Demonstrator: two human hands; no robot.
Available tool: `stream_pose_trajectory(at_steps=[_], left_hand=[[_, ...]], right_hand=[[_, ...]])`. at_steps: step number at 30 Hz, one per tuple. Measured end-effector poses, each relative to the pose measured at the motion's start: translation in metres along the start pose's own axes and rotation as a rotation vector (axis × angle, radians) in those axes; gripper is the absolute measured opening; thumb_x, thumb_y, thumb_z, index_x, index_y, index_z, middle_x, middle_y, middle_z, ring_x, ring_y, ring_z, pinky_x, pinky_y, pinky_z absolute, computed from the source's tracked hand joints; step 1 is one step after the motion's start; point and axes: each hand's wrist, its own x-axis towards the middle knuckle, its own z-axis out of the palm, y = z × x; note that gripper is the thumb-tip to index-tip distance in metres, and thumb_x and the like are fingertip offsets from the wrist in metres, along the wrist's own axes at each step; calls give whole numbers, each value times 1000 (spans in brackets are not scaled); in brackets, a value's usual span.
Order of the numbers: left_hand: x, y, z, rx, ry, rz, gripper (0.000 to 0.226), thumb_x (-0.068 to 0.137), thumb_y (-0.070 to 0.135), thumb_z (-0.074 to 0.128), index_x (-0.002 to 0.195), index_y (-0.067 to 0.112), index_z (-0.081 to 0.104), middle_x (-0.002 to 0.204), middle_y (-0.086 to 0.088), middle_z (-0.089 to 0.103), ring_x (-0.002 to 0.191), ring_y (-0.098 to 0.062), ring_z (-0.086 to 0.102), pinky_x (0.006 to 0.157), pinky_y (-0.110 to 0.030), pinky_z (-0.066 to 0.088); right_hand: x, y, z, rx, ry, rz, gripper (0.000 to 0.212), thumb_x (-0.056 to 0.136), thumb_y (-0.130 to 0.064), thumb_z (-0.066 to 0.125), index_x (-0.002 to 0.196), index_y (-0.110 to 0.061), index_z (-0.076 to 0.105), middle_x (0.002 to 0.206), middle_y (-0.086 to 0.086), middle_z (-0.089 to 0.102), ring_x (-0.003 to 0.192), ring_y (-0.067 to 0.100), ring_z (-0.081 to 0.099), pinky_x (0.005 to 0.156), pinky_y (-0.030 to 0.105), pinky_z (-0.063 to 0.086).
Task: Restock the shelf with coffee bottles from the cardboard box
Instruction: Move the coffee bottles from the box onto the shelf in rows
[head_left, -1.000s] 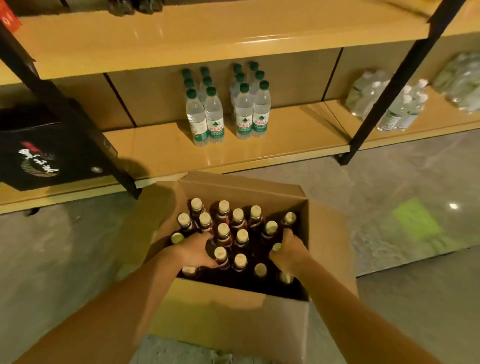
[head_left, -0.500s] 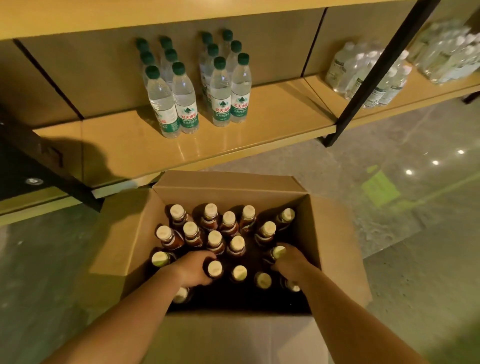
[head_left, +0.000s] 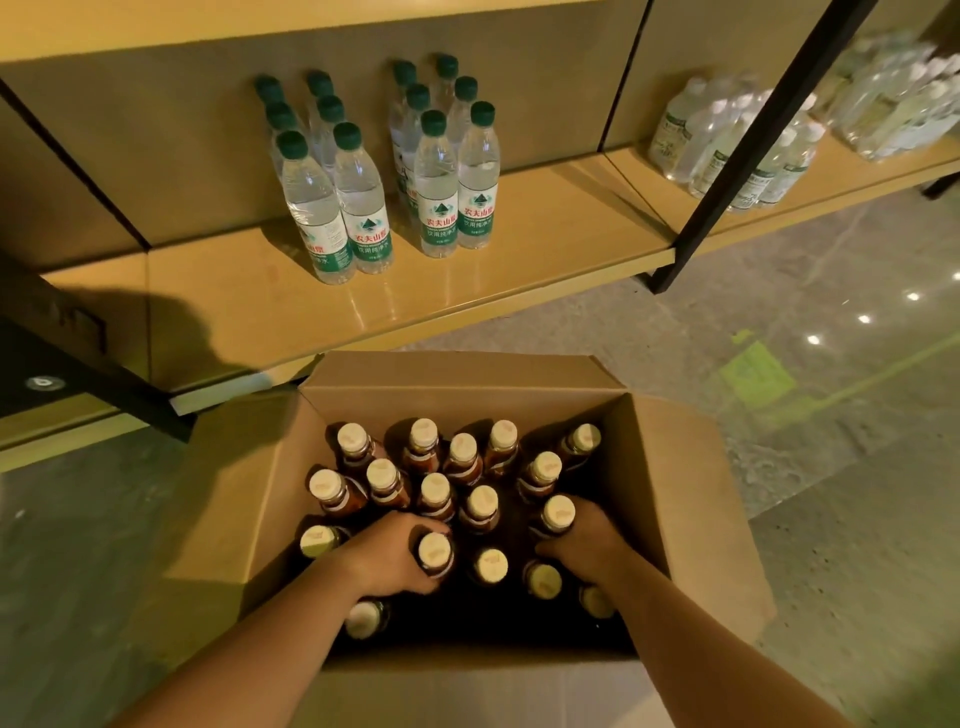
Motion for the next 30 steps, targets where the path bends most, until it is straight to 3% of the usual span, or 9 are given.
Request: stream_pose_trajectory(at_steps=[7,10,12,14,16,20,24,30], left_hand=[[-41,39,-47,54,28,-75,65,55,56,89,112,37,64,108,18,72,104,0,67,99,-29,53],[-44,55,-78,120,93,-101,89,39,79,87,112,37,61,108,15,71,99,-4,69,95,-36,58],[-69,101,-94,165,120,-92,72,53,67,88,108,31,58,108,9,69,98,-8,66,94,-34,56],[-96,150,-102,161,163,-85,46,73,50,86,96,30,51,104,6,64,95,-6,61,85,-23,52],[-114,190,-108,149,219,-35,38,79,41,84,95,32,51,103,7,64,92,-2,59,79,-17,49],[-134,259,-111,70,328,107,32,81,27,86,102,25,63,104,8,71,99,-9,66,81,-18,52],[-150,340,-100,-42,455,210,40,80,29,86,113,21,65,109,2,73,105,-15,67,103,-40,52],[-158,487,-63,-214,576,367,43,82,27,84,112,19,54,112,-3,64,108,-21,61,98,-39,50]], right_hand=[[-57,-41,-44,93,83,-136,29,78,-18,81,101,-31,68,94,-14,70,94,8,65,91,31,51],[-90,-59,-80,208,103,-188,26,80,-11,78,94,-31,67,92,-10,74,90,5,68,91,32,54],[-109,-65,-103,248,147,-235,30,71,-22,82,95,-32,69,93,-9,75,93,7,69,95,37,55],[-125,-68,-129,243,184,-280,47,57,-40,82,101,-35,68,99,-9,74,98,12,69,98,43,54],[-141,-71,-154,248,183,-337,52,62,-33,83,109,-34,62,106,-5,71,103,16,67,102,47,52],[-189,-80,-214,317,249,-476,51,75,-13,83,102,-41,50,106,-5,65,100,12,62,97,38,50],[-227,-67,-279,369,293,-571,48,77,-17,83,113,-35,57,111,-3,67,106,17,63,94,39,52],[-277,-24,-395,406,394,-673,44,82,-21,81,119,-32,58,115,-4,66,110,19,62,84,32,50]])
